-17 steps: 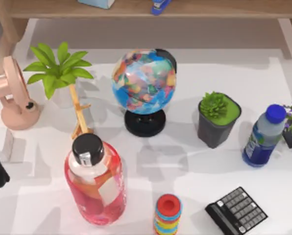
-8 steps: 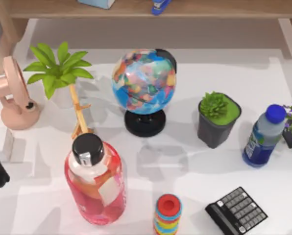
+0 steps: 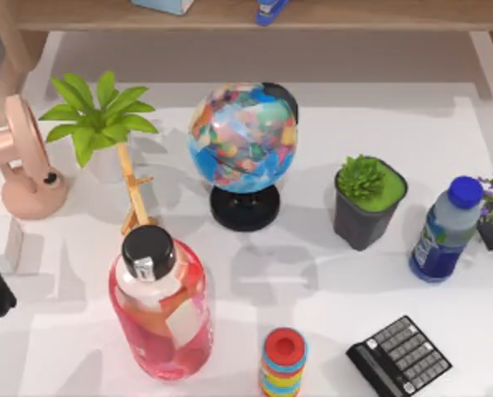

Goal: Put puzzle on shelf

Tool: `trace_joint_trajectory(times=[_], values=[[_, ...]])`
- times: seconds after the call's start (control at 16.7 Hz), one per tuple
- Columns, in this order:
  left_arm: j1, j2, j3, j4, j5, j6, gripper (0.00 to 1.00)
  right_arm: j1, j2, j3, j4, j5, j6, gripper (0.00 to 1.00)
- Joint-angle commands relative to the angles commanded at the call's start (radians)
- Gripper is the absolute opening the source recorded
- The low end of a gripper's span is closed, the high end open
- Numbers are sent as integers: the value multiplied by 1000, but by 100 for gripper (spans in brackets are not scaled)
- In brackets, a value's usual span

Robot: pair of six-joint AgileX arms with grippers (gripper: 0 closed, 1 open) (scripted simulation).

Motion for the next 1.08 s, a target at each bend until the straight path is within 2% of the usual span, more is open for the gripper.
trace_joint_trajectory(times=[0.24, 0.54, 0.84, 1.08], values=[[0, 0, 0, 0, 0, 0, 100, -89, 24, 208, -268, 138, 132, 100], [0, 0, 0, 0, 0, 0, 100, -126, 59, 604, -809, 327, 363, 100], [0, 0, 0, 0, 0, 0, 100, -43, 97, 1049, -1456, 471, 615, 100], [0, 0, 0, 0, 0, 0, 100, 77, 137, 1373, -1969, 542, 801, 100]])
